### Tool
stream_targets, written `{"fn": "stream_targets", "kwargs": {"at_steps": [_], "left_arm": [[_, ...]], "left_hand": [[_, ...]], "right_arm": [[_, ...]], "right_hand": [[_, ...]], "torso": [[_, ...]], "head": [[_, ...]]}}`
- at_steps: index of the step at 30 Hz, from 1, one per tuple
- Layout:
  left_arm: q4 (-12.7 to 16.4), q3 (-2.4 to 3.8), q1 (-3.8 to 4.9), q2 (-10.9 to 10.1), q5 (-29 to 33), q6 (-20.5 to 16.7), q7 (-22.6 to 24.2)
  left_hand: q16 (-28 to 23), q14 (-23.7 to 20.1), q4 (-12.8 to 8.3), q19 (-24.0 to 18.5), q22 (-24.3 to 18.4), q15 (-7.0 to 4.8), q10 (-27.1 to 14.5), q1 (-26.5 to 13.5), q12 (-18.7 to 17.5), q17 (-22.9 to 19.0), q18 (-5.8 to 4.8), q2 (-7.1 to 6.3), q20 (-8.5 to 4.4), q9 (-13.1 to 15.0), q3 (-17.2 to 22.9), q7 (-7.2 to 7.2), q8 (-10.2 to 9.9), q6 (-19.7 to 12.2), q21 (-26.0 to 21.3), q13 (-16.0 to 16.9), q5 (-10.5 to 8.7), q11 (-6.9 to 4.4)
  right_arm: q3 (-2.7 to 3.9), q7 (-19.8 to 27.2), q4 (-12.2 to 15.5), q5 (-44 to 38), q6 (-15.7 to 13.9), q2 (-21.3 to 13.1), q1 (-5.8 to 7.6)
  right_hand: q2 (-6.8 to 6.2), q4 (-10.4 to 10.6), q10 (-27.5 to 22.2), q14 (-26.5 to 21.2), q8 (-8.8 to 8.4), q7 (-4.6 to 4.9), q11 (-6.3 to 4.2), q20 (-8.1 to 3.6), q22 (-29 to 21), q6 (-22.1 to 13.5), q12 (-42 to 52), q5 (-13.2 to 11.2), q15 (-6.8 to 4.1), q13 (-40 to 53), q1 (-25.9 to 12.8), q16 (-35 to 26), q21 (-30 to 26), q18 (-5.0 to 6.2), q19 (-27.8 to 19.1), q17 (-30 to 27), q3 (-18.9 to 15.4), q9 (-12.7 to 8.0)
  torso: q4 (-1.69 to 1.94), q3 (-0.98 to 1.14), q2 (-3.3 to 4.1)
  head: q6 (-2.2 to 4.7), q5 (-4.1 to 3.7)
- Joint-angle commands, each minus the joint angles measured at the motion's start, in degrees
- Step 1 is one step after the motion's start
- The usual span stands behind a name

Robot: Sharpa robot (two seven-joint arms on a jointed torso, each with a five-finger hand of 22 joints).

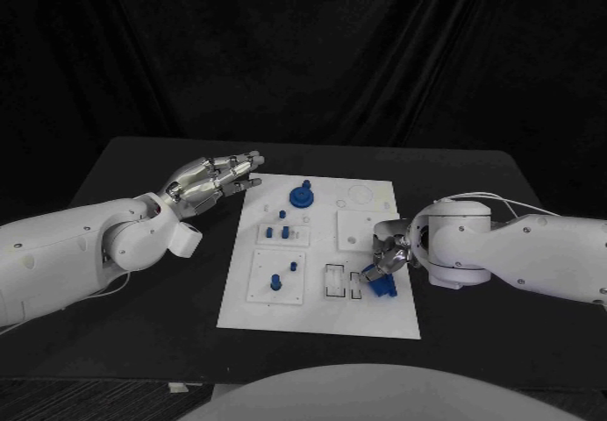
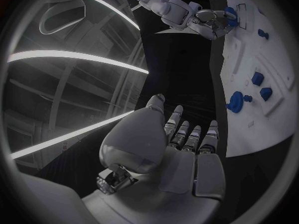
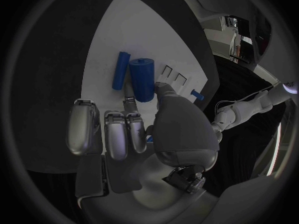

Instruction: Assemble the parts on the task board

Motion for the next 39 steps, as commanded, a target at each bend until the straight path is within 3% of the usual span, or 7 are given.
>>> {"fn": "stream_targets", "kwargs": {"at_steps": [1,12,19,33,37,39], "left_arm": [[0.1,0.06,-0.08,0.1,0.4,0.8,0.6],[-0.1,0.06,-0.09,0.2,0.4,0.9,0.4],[-0.1,0.06,-0.09,0.3,0.4,1.0,0.3],[-0.1,0.06,-0.1,0.4,0.4,1.2,0.1],[0.0,0.06,-0.1,0.3,0.4,1.2,0.0],[0.0,0.06,-0.1,0.3,0.4,1.2,0.0]], "left_hand": [[0.1,0.0,0.0,0.1,0.0,0.28,0.1,0.2,0.2,0.0,-0.48,0.5,0.27,0.1,0.3,0.07,0.4,0.1,-0.1,0.1,0.3,0.3],[0.1,0.0,0.0,0.2,0.1,0.42,0.1,0.2,0.2,0.0,-0.46,0.57,0.28,0.0,0.4,0.09,0.4,0.0,-0.1,0.1,0.32,0.33],[0.1,0.0,0.0,0.2,0.1,0.42,0.1,0.2,0.2,0.0,-0.46,0.57,0.28,0.0,0.4,0.09,0.4,0.0,-0.1,0.1,0.32,0.33],[0.1,0.0,0.0,0.2,0.1,0.42,0.1,0.2,0.2,0.0,-0.46,0.57,0.28,0.0,0.4,0.09,0.4,0.0,-0.1,0.1,0.32,0.33],[0.1,0.0,0.1,0.2,0.0,0.52,0.1,0.2,0.2,0.0,-0.44,0.63,0.29,0.0,0.4,0.11,0.4,-0.1,-0.1,0.1,0.3,0.34],[0.1,0.0,0.1,0.2,0.0,0.52,0.1,0.2,0.2,0.0,-0.44,0.63,0.29,0.0,0.4,0.11,0.4,-0.1,-0.1,0.1,0.3,0.34]], "right_arm": [[-0.2,0.8,1.0,4.4,-4.0,-0.8,-0.17],[-0.2,1.1,3.8,14.7,-10.1,-2.6,2.26],[-0.2,1.0,4.0,18.3,-12.4,-1.6,2.71],[-0.21,0.4,2.5,19.3,-18.2,1.6,1.12],[-0.21,0.5,2.0,19.3,-19.5,2.1,0.6],[-0.21,0.5,1.8,19.3,-19.7,2.3,0.42]], "right_hand": [[1.91,-6.4,6.5,5.9,1.54,-0.56,-0.91,-0.46,10.8,-0.1,0.1,7.7,-0.5,15.1,1.8,-0.1,-0.1,0.11,0.7,14.5,7.5,2.5],[1.66,-6.5,6.5,5.9,2.36,-0.56,-0.97,-0.49,10.9,-0.5,0.1,8.4,-0.52,15.1,0.6,-0.1,0.0,0.08,0.7,14.4,8.5,3.4],[1.7,-6.3,6.5,5.8,2.83,-0.57,-1.01,-0.51,10.8,-1.1,0.1,7.3,-0.54,15.1,-0.3,-0.3,-0.2,0.11,0.7,14.2,9.1,4.0],[1.99,-5.6,6.5,5.8,4.0,-0.57,-0.98,-0.48,10.7,-2.4,0.1,0.1,-0.52,15.1,-3.3,-0.4,-0.4,0.16,0.6,13.8,10.1,5.2],[2.01,-5.5,6.5,5.7,4.03,-0.54,-0.96,-0.47,10.7,-2.6,0.1,-0.6,-0.51,15.1,-3.5,-0.5,-0.6,0.2,0.5,13.7,10.2,5.3],[2.2,-5.1,6.5,5.7,3.98,-0.43,-0.86,-0.42,10.7,-2.9,0.1,-2.4,-0.43,15.1,-4.1,-0.5,-0.7,0.21,0.5,13.6,10.1,5.2]], "torso": [[0.01,0.0,0.01],[-0.01,0.02,-0.01],[-0.03,-0.02,-0.02],[0.04,-0.02,0.03],[0.02,-0.03,0.04],[0.02,-0.03,0.02]], "head": [[-0.01,0.03],[-0.01,-0.18],[-0.01,-0.15],[-0.01,-0.21],[-0.01,-0.1],[-0.01,-0.06]]}}
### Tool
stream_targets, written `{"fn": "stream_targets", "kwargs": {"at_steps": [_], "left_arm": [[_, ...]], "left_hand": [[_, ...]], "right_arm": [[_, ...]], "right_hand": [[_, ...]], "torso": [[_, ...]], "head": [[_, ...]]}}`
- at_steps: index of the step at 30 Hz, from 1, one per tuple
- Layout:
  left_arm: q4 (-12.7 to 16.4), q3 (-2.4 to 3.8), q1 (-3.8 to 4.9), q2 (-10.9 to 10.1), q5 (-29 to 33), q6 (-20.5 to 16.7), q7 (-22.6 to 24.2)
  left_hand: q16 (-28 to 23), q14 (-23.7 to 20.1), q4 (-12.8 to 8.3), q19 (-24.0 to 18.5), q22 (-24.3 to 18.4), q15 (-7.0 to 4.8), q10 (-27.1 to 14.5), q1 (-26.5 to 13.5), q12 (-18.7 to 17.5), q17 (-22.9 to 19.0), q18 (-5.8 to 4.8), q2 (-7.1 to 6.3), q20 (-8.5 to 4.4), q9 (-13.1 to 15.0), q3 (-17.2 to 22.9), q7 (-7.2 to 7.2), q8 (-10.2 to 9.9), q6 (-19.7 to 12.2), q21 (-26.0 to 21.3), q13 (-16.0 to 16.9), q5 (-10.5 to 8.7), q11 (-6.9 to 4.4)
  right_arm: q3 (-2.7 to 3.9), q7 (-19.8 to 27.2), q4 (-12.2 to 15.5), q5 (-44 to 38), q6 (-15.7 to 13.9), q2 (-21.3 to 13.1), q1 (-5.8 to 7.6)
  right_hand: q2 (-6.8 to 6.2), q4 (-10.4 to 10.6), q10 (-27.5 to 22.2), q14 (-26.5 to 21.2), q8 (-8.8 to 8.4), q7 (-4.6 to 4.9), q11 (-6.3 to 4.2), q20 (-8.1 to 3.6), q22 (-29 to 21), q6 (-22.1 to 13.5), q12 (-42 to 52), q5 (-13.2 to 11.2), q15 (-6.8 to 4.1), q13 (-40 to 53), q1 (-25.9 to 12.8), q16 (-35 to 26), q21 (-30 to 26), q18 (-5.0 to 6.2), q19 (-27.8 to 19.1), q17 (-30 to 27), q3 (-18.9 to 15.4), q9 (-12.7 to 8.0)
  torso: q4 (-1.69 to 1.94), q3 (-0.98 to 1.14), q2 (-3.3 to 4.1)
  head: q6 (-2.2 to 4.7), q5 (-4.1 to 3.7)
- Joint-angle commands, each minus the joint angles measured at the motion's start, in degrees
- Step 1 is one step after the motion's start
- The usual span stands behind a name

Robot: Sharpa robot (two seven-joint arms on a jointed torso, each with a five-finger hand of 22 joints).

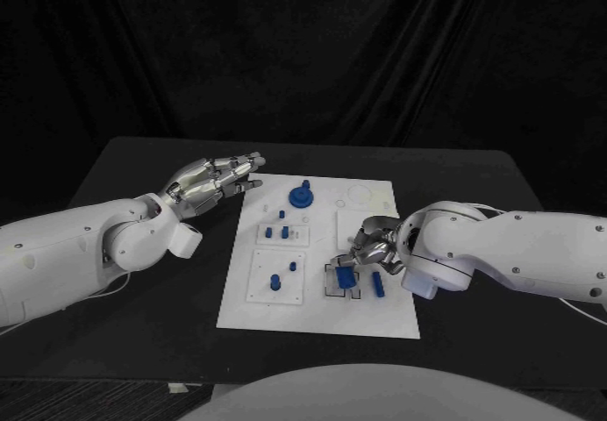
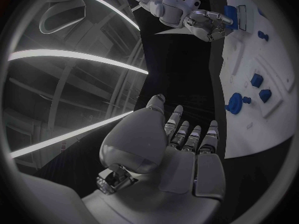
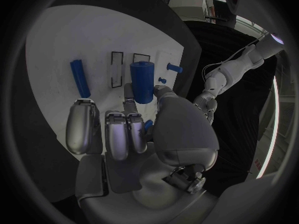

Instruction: Assemble the parts on the task board

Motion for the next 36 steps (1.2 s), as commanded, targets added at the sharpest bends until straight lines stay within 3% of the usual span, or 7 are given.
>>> {"fn": "stream_targets", "kwargs": {"at_steps": [1,7,14,36], "left_arm": [[0.1,0.06,-0.07,0.0,0.4,0.8,0.5],[0.1,0.06,-0.07,0.1,0.4,0.9,0.4],[0.1,0.06,-0.07,0.2,0.4,1.0,0.2],[-0.1,0.06,-0.07,0.2,0.4,1.3,0.0]], "left_hand": [[0.1,0.0,0.1,0.2,0.0,0.52,0.1,0.0,0.2,0.0,-0.43,0.4,0.29,0.0,0.4,0.11,0.4,-0.1,-0.1,0.1,0.3,0.34],[0.1,0.0,0.1,0.2,0.0,0.52,0.1,0.0,0.2,0.0,-0.43,0.4,0.29,0.0,0.4,0.11,0.4,-0.1,-0.1,0.1,0.3,0.34],[0.1,0.0,0.1,0.2,0.0,0.52,0.1,0.0,0.2,0.0,-0.43,0.4,0.29,0.0,0.4,0.11,0.4,-0.1,-0.1,0.1,0.3,0.34],[0.1,0.0,0.1,0.2,0.1,0.59,0.1,-0.1,0.2,0.0,-0.42,0.42,0.3,0.0,0.4,0.13,0.4,-0.1,-0.1,0.1,0.28,0.36]], "right_arm": [[0.03,-0.4,-0.3,0.6,-3.3,0.2,-0.35],[0.03,-0.9,-0.6,0.6,-2.1,0.6,-0.62],[0.02,-1.4,-0.6,0.6,-0.3,0.7,-0.71],[0.02,-2.3,0.4,0.6,1.5,0.3,-0.81]], "right_hand": [[0.12,-7.3,6.0,5.5,2.46,0.01,-0.39,-0.41,10.7,-0.5,0.1,-1.3,-0.23,15.1,-0.5,-0.3,-0.4,0.22,0.5,13.6,7.8,5.2],[0.43,-5.3,6.0,5.5,2.21,0.32,-0.09,-0.18,10.6,-0.8,0.1,-7.7,0.03,15.1,-2.9,-0.4,-0.7,0.27,0.4,13.4,6.8,4.8],[0.29,-4.3,6.0,5.5,2.06,0.44,0.02,-0.08,10.5,-0.8,0.1,-12.0,0.12,15.1,-3.8,-0.4,-0.9,0.31,0.3,13.3,5.9,4.4],[0.18,-3.9,6.0,5.4,1.97,0.52,0.09,-0.02,10.5,-0.8,0.1,-13.2,0.18,15.1,-4.1,-0.5,-1.1,0.37,0.2,13.2,5.4,4.1]], "torso": [[0.0,-0.01,0.02],[-0.04,0.01,-0.01],[-0.02,0.03,-0.02],[-0.03,0.01,-0.02]], "head": [[-0.01,0.04],[-0.01,-0.05],[-0.01,0.0],[-0.01,0.12]]}}
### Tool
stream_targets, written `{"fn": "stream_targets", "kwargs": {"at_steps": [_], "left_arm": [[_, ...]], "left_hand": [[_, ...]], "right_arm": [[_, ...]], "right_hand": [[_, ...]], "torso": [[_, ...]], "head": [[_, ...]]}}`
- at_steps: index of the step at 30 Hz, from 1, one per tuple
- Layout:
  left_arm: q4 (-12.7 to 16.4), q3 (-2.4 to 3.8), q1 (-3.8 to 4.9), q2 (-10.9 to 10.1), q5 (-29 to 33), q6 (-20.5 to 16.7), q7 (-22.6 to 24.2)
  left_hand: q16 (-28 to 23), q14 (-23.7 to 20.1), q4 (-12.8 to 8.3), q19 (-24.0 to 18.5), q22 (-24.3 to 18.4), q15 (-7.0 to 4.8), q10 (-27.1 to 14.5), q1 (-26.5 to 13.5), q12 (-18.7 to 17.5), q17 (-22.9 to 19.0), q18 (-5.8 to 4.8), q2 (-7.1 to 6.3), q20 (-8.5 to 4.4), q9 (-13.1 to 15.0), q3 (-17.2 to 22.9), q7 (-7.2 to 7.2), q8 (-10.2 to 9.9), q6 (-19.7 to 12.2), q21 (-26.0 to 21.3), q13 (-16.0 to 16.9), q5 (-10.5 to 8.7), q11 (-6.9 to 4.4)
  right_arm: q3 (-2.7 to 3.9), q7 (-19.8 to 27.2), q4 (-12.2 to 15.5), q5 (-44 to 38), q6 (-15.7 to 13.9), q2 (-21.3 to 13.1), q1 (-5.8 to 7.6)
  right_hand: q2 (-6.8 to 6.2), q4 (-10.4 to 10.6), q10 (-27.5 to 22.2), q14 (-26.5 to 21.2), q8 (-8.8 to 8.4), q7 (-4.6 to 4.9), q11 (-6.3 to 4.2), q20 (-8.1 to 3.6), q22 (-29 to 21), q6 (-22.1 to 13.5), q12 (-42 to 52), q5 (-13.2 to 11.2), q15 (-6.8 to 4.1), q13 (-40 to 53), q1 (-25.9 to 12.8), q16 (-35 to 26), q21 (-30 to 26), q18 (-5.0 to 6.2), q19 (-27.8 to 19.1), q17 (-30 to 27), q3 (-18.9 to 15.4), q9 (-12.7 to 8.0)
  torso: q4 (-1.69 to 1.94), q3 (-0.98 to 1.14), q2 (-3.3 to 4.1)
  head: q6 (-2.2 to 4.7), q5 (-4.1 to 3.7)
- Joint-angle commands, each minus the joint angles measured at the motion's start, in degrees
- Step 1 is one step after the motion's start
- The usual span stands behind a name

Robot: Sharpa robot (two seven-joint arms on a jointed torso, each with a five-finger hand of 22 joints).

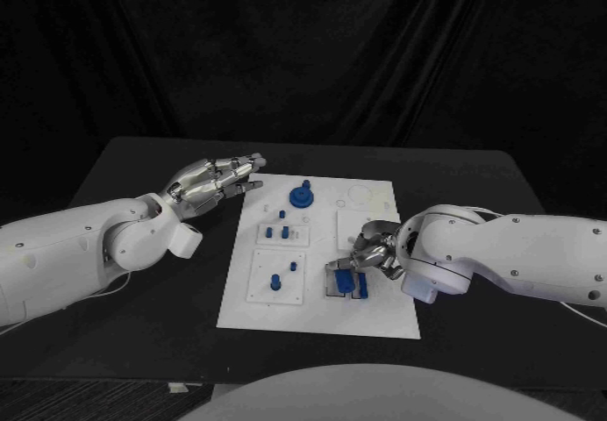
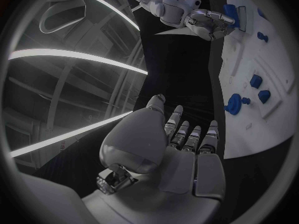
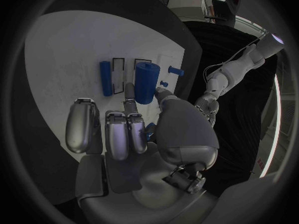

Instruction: Assemble the parts on the task board

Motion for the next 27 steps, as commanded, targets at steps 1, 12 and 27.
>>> {"fn": "stream_targets", "kwargs": {"at_steps": [1,12,27], "left_arm": [[0.0,0.06,-0.07,0.2,0.4,0.9,0.5],[0.0,0.06,-0.07,0.2,0.4,1.0,0.3],[-0.1,0.06,-0.08,0.3,0.4,1.3,0.1]], "left_hand": [[0.1,0.1,-0.1,0.2,0.1,0.46,0.1,-0.1,0.2,0.0,-0.42,0.42,0.3,0.0,0.3,0.13,0.4,-0.1,-0.1,0.1,0.28,0.36],[0.2,0.1,0.0,0.3,0.0,0.54,0.1,-0.1,0.2,0.0,-0.41,0.45,0.31,0.0,0.3,0.16,0.4,-0.1,-0.1,0.1,0.28,0.4],[0.2,0.1,0.0,0.3,0.0,0.54,0.1,-0.1,0.2,0.0,-0.41,0.45,0.31,0.0,0.3,0.16,0.4,-0.1,-0.1,0.1,0.28,0.4]], "right_arm": [[0.02,-1.2,0.2,0.1,0.9,0.0,-0.25],[0.02,-1.5,-0.5,0.1,1.1,0.5,-0.51],[0.02,-1.7,-0.9,0.1,2.1,0.8,-0.67]], "right_hand": [[0.64,-1.0,6.0,5.4,0.12,-0.28,0.15,-0.01,10.4,0.0,0.1,-0.6,0.17,15.1,-0.1,-0.3,-0.2,0.37,0.2,13.1,0.9,-0.2],[0.81,1.6,6.0,5.4,-0.6,0.23,0.59,0.28,10.3,-0.9,0.1,-8.2,0.53,15.1,-2.5,-0.5,-0.8,0.47,0.0,12.8,-1.5,-1.0],[1.13,4.7,6.0,5.3,-1.32,0.7,1.02,0.65,10.1,-2.0,0.1,-12.8,0.9,15.1,-4.9,-0.7,-1.5,0.59,-0.2,12.3,-4.8,-2.3]], "torso": [[0.01,0.0,0.0],[0.0,-0.01,0.0],[-0.01,-0.02,0.0]], "head": [[-0.01,0.01],[-0.01,0.06],[-0.01,0.1]]}}
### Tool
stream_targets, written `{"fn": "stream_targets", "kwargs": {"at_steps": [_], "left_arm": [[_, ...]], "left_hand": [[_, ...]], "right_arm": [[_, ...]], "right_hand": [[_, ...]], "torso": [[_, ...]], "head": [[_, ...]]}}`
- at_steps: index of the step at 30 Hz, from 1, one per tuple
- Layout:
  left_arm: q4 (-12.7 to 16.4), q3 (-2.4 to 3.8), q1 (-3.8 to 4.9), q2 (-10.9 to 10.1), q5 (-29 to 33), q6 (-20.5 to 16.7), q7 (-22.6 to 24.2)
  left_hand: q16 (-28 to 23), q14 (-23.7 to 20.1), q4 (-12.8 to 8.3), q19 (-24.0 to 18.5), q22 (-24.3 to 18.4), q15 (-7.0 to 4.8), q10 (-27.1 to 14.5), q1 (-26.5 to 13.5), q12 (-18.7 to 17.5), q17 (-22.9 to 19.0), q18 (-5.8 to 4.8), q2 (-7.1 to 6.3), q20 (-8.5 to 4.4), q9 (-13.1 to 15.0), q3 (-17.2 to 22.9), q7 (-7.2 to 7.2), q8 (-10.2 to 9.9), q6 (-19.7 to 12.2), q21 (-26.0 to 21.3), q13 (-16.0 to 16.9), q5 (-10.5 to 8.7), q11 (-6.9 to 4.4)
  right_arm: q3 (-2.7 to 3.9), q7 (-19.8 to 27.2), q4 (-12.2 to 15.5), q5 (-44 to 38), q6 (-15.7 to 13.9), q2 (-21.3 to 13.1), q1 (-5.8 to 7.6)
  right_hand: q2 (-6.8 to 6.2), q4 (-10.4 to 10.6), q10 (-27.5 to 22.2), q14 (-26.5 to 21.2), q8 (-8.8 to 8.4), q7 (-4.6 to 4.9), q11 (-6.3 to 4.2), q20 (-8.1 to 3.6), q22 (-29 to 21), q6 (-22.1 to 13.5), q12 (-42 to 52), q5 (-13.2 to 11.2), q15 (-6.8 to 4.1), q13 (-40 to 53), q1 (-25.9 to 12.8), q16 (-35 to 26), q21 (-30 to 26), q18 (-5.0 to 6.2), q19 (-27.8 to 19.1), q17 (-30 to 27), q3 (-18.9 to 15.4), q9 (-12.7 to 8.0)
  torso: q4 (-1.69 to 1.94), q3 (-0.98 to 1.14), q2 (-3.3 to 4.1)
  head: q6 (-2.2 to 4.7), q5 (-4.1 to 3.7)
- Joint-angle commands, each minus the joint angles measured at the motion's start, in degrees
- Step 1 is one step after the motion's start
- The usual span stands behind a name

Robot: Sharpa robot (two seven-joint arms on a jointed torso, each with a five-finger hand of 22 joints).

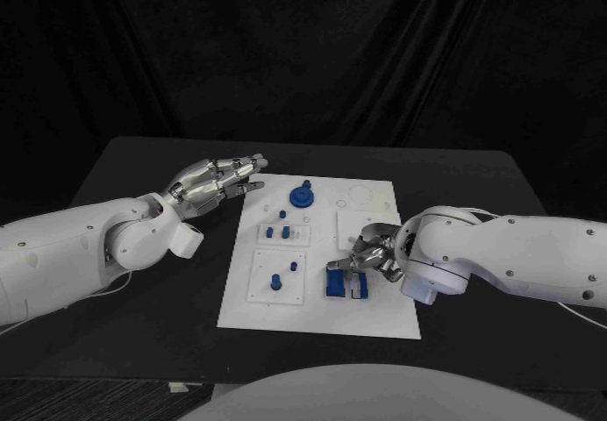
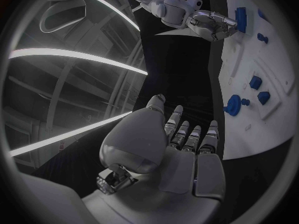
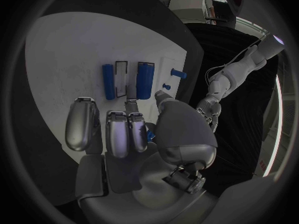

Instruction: Assemble the parts on the task board

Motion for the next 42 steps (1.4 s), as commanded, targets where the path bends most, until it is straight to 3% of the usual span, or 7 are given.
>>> {"fn": "stream_targets", "kwargs": {"at_steps": [1,12,21,24,28,33,42], "left_arm": [[0.1,0.06,-0.07,0.1,0.4,0.8,0.4],[0.0,0.06,-0.08,0.2,0.4,1.1,0.2],[0.1,0.06,-0.08,-0.1,0.4,1.1,0.1],[0.1,0.06,-0.08,-0.3,0.4,0.9,0.1],[0.1,0.06,-0.09,-0.3,0.4,0.8,0.1],[0.1,0.06,-0.09,-0.2,0.4,0.8,0.0],[0.1,0.06,-0.09,-0.2,0.4,0.9,-0.1]], "left_hand": [[0.2,-0.1,0.0,0.3,0.0,0.42,0.1,-0.1,0.2,0.0,-0.4,0.48,0.31,0.1,0.3,0.19,0.3,0.0,-0.1,0.1,0.27,0.43],[0.2,-0.1,0.0,0.3,0.0,0.42,0.1,-0.1,0.2,0.0,-0.4,0.48,0.31,0.1,0.3,0.19,0.3,0.0,-0.1,0.1,0.27,0.43],[0.3,0.0,0.0,0.3,0.1,0.52,0.2,-0.1,0.4,0.1,-0.38,0.51,0.31,0.1,0.3,0.27,0.5,0.6,0.0,0.1,0.29,0.53],[0.3,0.0,0.0,0.4,0.1,0.51,0.3,-0.1,0.5,0.1,-0.37,0.51,0.31,0.2,0.3,0.31,0.5,0.8,0.0,0.1,0.29,0.59],[0.3,0.1,0.0,0.4,0.2,0.5,0.3,-0.1,0.6,0.1,-0.36,0.49,0.31,0.2,0.3,0.34,0.6,0.9,0.0,0.1,0.31,0.63],[0.3,0.1,0.0,0.4,0.2,0.5,0.3,-0.1,0.6,0.1,-0.36,0.49,0.31,0.2,0.3,0.34,0.6,0.9,0.0,0.1,0.31,0.63],[0.3,0.1,0.0,0.5,0.2,0.48,0.4,-0.1,0.6,0.1,-0.34,0.45,0.31,0.2,0.3,0.41,0.7,1.0,0.0,0.1,0.33,0.72]], "right_arm": [[0.0,-1.1,0.0,0.0,1.0,0.0,-0.2],[0.0,-0.2,0.5,0.0,0.3,-0.7,-0.25],[0.01,3.4,3.4,0.0,-4.0,-4.3,1.4],[0.01,4.0,4.1,0.0,-3.6,-5.9,3.25],[0.01,3.0,4.4,0.0,-0.3,-7.6,5.56],[0.0,1.0,3.6,0.0,4.7,-8.5,6.41],[-0.01,-1.3,2.5,-0.5,9.4,-9.0,4.23]], "right_hand": [[0.0,0.2,6.1,5.5,-0.35,0.1,0.44,0.45,10.1,-0.4,0.1,-0.7,0.34,15.1,-0.7,-0.2,-0.3,0.6,0.0,12.3,-0.5,-0.2],[-0.63,0.7,6.1,5.5,-0.48,0.32,0.63,0.63,10.1,-0.8,0.1,-6.1,0.52,15.1,-1.8,-0.2,-0.5,0.63,0.0,12.2,-3.3,-1.0],[1.81,0.7,6.1,5.5,0.0,0.34,0.68,0.7,10.1,-1.0,0.1,-3.7,0.58,15.1,-4.3,-0.2,-0.8,0.68,0.0,12.4,-6.7,-1.4],[2.73,0.4,6.1,5.6,0.4,0.22,0.58,0.62,10.2,-0.8,0.1,0.5,0.48,15.1,-2.2,0.0,-0.4,0.6,0.2,12.7,-7.3,-1.6],[3.0,-2.9,6.1,5.6,0.88,0.09,0.42,0.45,10.3,-1.1,0.1,13.7,0.32,15.1,5.2,0.1,0.0,0.52,0.3,12.9,-6.0,-1.7],[3.01,-5.2,6.1,5.6,2.24,-0.29,0.12,0.35,10.2,-0.8,0.1,16.4,0.14,15.1,9.4,0.0,-0.2,0.56,0.3,12.7,-5.3,-1.1],[3.54,-6.6,6.1,5.6,4.63,-0.67,-0.23,0.06,10.1,-1.5,0.1,16.4,-0.17,15.1,12.0,-0.1,-0.6,0.64,0.1,12.5,-5.0,0.5]], "torso": [[-0.01,-0.01,-0.01],[0.01,0.01,0.0],[-0.01,0.01,0.0],[-0.02,0.05,0.01],[-0.01,0.07,-0.02],[0.0,0.03,-0.06],[-0.02,-0.04,-0.14]], "head": [[-0.01,-0.04],[-0.01,-0.01],[-0.01,0.41],[-0.01,0.34],[-0.01,0.17],[-0.01,0.12],[-0.01,0.38]]}}
